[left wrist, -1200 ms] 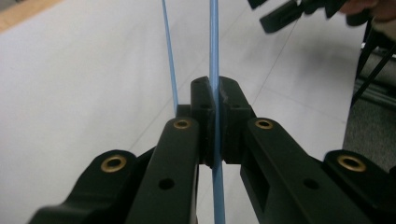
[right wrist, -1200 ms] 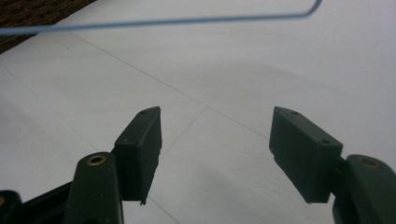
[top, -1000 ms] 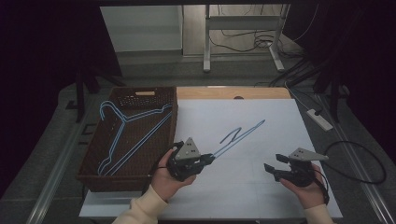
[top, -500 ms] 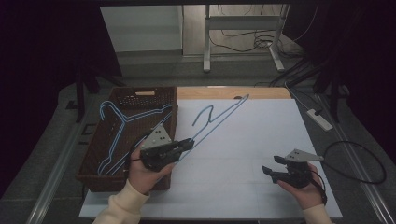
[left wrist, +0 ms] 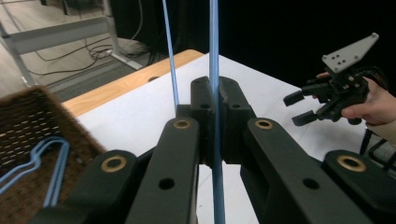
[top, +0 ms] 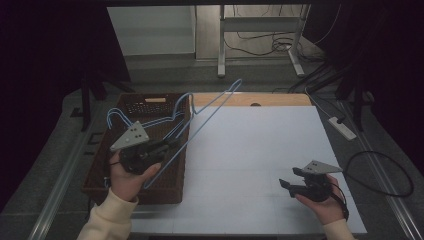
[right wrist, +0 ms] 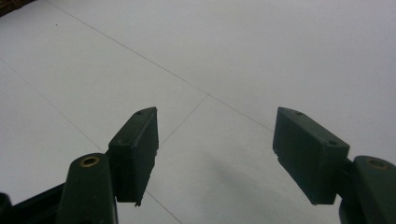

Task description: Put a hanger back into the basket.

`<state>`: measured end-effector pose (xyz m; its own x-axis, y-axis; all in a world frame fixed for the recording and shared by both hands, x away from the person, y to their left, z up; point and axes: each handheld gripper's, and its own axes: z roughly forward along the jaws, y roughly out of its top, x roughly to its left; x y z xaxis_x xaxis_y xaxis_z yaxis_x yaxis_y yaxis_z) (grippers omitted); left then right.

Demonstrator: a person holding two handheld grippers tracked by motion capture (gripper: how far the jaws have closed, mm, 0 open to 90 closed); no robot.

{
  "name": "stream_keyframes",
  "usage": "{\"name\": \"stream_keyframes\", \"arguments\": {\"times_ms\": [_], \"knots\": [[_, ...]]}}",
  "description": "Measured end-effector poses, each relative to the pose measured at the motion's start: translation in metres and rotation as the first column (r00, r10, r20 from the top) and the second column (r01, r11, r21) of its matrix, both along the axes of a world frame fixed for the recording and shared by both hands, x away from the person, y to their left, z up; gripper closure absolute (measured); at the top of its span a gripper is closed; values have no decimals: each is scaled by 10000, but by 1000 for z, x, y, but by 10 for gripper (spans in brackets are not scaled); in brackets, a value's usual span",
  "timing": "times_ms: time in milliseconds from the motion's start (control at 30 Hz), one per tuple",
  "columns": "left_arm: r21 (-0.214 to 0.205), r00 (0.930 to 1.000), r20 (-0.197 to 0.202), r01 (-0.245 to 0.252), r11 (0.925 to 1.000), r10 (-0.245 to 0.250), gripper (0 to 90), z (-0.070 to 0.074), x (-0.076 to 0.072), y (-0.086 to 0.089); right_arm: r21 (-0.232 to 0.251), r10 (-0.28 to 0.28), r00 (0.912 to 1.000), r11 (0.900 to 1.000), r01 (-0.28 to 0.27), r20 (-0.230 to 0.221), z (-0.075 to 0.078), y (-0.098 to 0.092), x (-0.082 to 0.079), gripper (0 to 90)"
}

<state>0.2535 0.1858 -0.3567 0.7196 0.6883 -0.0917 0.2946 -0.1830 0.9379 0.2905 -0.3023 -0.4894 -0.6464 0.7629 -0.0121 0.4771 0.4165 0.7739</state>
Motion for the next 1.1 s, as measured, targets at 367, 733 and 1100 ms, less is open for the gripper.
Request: {"name": "stream_keyframes", "arguments": {"times_ms": [367, 733, 1100], "knots": [[-34, 9965, -371, -750, 9972, 748, 861, -1, 5, 57, -188, 24, 9997, 9998, -28, -228, -3, 2, 1, 316], [501, 9837, -1154, -1332, 9898, 1382, 862, -18, 17, 97, -281, 31, 9994, 9996, -40, -334, -5, 3, 1, 313], [1006, 9709, -1827, -1382, 9853, 1548, 861, -36, 31, 108, -297, 50, 9992, 9995, -62, -392, -5, 4, 1, 314]]}}
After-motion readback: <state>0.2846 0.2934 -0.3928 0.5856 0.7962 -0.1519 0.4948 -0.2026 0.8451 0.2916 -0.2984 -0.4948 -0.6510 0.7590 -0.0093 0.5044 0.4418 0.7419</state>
